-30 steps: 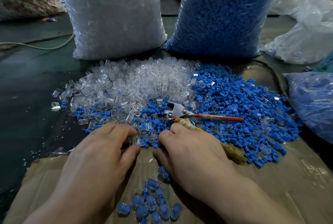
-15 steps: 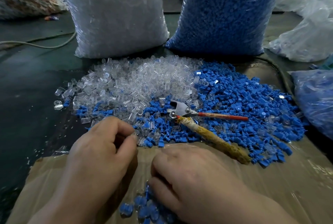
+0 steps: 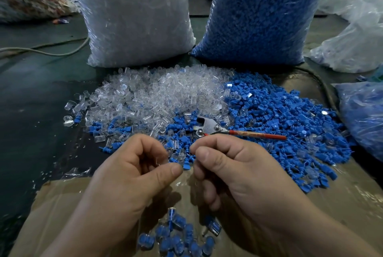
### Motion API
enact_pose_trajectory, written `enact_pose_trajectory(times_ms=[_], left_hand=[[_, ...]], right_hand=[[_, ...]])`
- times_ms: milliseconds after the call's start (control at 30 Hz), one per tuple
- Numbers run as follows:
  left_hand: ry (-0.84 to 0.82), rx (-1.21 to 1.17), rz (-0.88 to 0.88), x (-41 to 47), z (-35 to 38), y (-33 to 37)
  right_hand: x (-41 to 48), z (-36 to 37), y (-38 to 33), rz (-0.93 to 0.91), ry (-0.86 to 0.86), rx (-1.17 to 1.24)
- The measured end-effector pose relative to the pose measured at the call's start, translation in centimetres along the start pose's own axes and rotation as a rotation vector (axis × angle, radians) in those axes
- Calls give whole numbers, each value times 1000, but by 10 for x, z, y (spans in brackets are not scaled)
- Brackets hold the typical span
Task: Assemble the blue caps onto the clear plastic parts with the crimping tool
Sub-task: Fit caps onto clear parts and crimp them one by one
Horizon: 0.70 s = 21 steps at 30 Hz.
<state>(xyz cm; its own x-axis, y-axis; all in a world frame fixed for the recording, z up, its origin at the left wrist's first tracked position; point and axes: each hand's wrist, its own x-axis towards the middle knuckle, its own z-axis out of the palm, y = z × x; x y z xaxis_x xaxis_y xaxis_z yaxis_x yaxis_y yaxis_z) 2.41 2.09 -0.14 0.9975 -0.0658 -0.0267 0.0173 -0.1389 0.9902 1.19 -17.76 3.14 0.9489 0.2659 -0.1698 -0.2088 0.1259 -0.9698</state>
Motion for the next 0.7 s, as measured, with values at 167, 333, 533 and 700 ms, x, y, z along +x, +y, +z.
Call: enact_pose_trajectory(times_ms=[167,333,533,700], left_hand=[[22,21,-27,-2,3,7],[30,35,-30,-2,5,9],[0,-110,-107,-1,9,8],[14,-104,-87,-2,13,11]], right_hand=[[2,-4,1,54,-62,171],[1,-2,-3,121,-68,193],[-1,-2,-2,69,-39,110],[0,-6,4,-13,21,-12]])
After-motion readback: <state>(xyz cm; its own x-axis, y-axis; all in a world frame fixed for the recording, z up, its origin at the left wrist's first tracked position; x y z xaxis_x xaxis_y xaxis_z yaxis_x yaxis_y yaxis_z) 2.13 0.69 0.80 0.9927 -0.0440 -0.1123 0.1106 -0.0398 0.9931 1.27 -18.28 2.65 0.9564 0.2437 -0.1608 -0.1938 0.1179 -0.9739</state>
